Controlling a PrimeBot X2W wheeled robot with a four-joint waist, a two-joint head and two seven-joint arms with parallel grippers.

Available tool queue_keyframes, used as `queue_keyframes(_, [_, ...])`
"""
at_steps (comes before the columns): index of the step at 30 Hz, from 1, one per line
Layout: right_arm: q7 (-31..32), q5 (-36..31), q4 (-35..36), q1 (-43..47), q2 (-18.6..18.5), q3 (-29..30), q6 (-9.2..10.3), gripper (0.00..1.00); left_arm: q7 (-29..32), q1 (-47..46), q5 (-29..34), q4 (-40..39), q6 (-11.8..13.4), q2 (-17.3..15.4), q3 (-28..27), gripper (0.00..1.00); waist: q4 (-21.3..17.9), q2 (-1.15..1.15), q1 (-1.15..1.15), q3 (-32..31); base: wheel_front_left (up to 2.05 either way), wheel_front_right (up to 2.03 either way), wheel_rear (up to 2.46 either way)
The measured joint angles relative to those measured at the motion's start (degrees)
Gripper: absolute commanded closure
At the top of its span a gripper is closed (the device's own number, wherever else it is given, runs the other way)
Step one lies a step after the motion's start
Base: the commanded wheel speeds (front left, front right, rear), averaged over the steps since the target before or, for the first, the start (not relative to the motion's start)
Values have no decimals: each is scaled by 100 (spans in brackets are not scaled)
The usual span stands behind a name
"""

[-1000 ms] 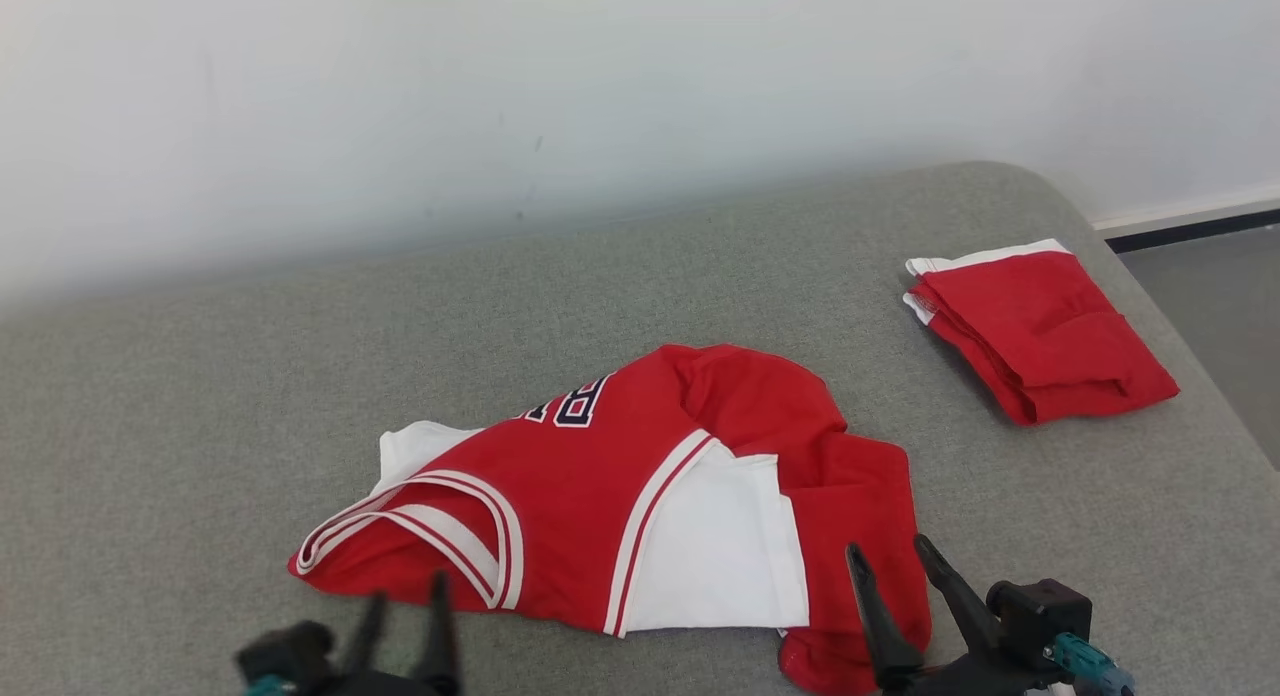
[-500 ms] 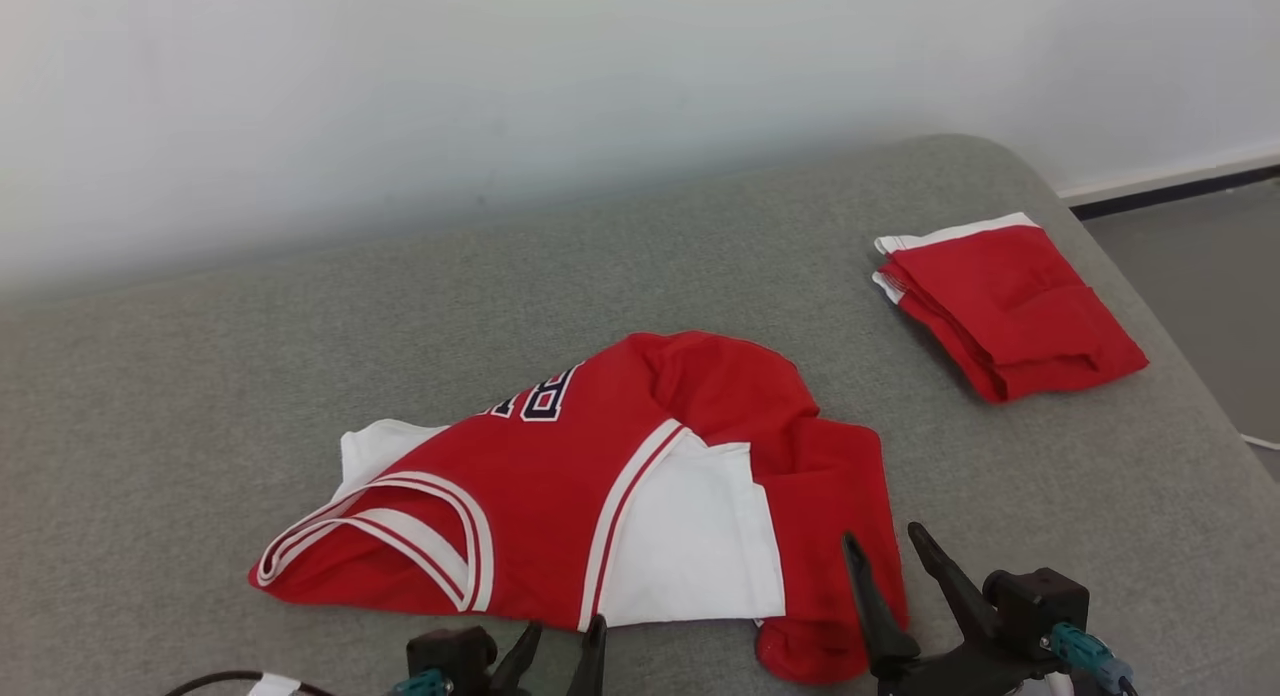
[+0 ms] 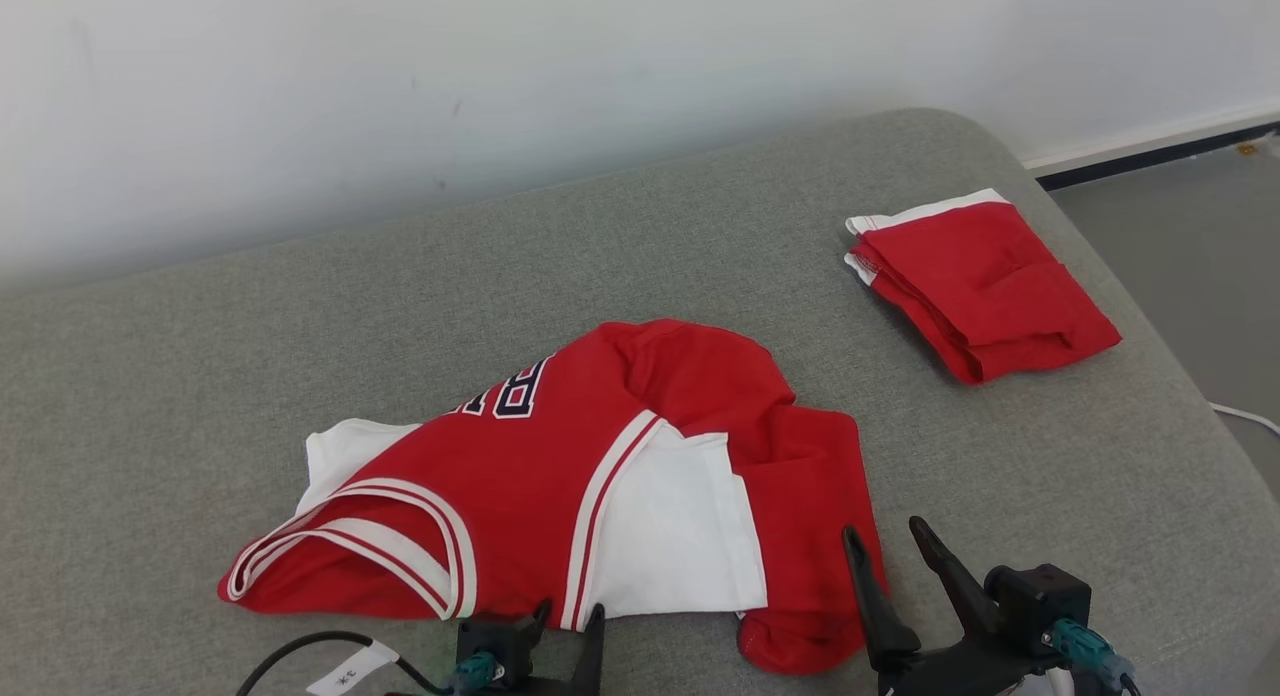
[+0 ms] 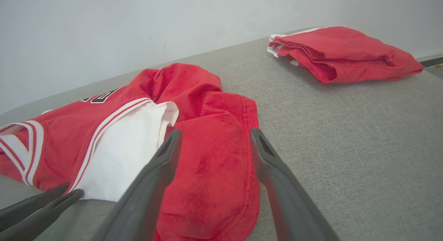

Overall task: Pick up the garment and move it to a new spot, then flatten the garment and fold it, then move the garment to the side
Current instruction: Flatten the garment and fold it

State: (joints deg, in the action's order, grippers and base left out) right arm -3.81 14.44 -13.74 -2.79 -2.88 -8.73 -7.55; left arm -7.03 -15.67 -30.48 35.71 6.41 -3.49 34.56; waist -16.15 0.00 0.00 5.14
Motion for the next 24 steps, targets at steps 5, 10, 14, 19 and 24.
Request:
queue_keyframes(5, [-20, 10, -15, -35, 0, -32, 0, 0, -224, -97, 52, 92, 18, -30, 12, 100, 48, 0, 0, -5, 0, 0, 0])
queue_keyframes(10, [-22, 11, -43, -35, -1, -37, 0, 0, -389, -217, 175, 25, 23, -77, 32, 100, 87, 0, 0, -41, 0, 0, 0])
queue_keyframes(14, [-22, 15, -45, -38, -1, -40, 0, 0, -520, -439, 241, -268, 22, -124, 18, 100, 109, 0, 0, -78, 0, 0, 0])
queue_keyframes(19, [-23, 24, -53, -38, -1, -54, 0, 0, -550, -1302, 379, -933, -15, -153, -38, 100, 147, 0, 0, -138, 0, 0, 0])
queue_keyframes(24, [-24, 64, -85, -39, 0, -146, 0, 0, -442, -2191, 410, -1471, -91, -79, -43, 100, 116, 0, 0, -173, 0, 0, 0])
